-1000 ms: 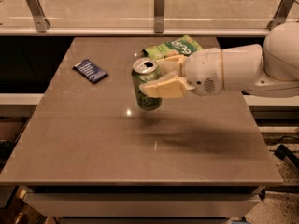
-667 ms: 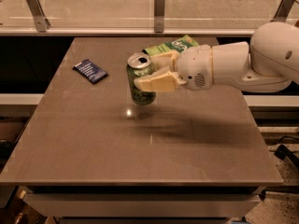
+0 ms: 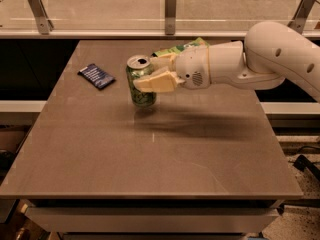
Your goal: Move green can near rxbar blueberry
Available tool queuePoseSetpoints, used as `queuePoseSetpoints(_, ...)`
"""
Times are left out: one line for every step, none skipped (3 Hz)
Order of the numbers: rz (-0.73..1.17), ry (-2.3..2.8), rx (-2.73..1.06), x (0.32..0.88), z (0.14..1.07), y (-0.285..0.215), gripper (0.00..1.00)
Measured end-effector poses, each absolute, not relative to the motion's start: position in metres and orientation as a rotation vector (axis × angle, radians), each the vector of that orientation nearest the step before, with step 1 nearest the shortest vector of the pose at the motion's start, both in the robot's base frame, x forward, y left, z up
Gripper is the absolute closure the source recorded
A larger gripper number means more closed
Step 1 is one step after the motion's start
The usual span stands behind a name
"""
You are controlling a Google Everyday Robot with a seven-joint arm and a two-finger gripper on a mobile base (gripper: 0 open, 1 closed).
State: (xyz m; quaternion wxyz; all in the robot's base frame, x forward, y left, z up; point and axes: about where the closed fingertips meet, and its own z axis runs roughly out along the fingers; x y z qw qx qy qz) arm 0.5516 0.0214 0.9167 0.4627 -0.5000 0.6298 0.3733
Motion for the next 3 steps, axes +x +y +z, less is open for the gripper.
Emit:
queuePoseSetpoints(0.907,1.562,-1.220,0.564,0.911,0.030,1.00)
queuePoseSetpoints(0.908,1.562,-1.221,0.578,0.907,0.042,1.00)
queuePoseSetpoints(0.920,1.563,-1.222,0.591,0.901,0.053,1.00)
